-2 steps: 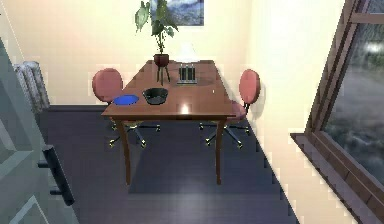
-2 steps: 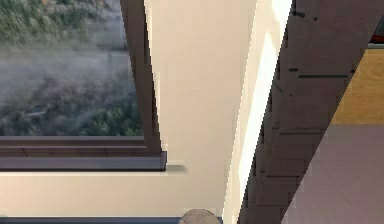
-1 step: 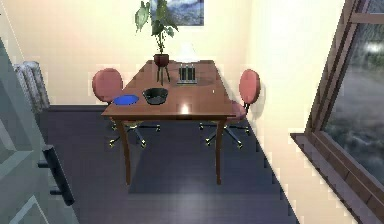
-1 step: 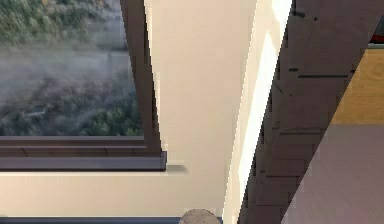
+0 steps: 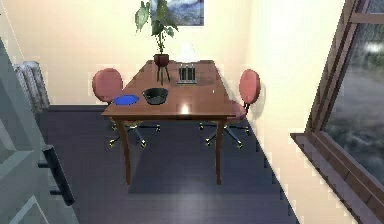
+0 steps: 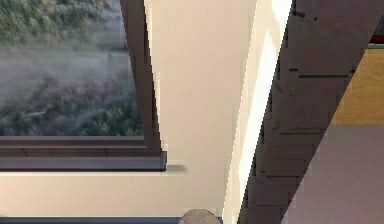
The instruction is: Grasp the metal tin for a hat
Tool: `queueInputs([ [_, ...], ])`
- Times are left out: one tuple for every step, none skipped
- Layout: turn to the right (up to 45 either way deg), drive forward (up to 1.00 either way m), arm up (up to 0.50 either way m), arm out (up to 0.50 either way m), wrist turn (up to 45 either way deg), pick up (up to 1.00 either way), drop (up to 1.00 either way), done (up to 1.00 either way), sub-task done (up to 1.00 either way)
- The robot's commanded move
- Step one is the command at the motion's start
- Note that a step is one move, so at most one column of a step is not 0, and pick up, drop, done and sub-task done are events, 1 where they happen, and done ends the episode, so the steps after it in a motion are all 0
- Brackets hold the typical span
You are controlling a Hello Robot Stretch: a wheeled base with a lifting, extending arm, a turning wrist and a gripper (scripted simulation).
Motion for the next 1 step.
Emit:
queueInputs([
  [0.0,0.0,0.0,0.0,6.0,0.0,0.0,0.0,0.0],
])
